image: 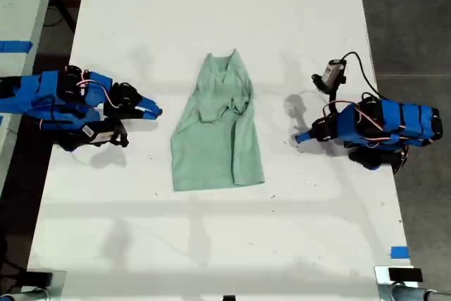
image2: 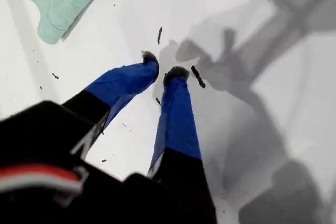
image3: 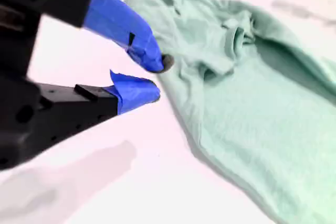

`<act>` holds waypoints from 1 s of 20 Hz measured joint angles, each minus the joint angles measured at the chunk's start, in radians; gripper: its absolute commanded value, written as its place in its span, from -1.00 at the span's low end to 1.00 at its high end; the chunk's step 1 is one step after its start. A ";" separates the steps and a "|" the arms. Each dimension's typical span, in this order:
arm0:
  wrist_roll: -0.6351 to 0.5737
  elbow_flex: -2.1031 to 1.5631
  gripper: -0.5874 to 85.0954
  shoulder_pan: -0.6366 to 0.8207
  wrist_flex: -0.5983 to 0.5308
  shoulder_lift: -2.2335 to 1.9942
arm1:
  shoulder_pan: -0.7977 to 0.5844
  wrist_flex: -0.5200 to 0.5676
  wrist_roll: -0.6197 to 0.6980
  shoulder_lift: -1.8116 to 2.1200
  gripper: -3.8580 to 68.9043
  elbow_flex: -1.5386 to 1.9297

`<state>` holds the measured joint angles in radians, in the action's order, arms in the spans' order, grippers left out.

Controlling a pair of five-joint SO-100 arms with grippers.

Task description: Fold t shirt

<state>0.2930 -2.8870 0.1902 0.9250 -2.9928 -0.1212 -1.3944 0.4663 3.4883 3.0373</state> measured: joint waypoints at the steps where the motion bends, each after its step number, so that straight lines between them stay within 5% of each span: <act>1: 0.028 0.075 -0.66 -0.026 0.000 0.137 | 0.000 0.000 0.000 0.000 -0.74 0.000; 10: 0.147 0.653 -0.52 -0.304 -0.043 1.103 | 0.000 0.000 0.000 0.000 -0.76 0.000; 18: 0.156 0.798 -0.53 -0.327 -0.051 1.368 | 0.003 0.000 0.000 0.000 -0.77 0.000; 20: 0.170 0.836 -0.76 -0.327 -0.057 1.407 | 0.003 0.000 0.000 0.000 -0.77 0.000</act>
<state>0.4633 -2.0509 -0.1365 0.8682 -1.5861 -0.1181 -1.3944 0.4663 3.4883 3.0373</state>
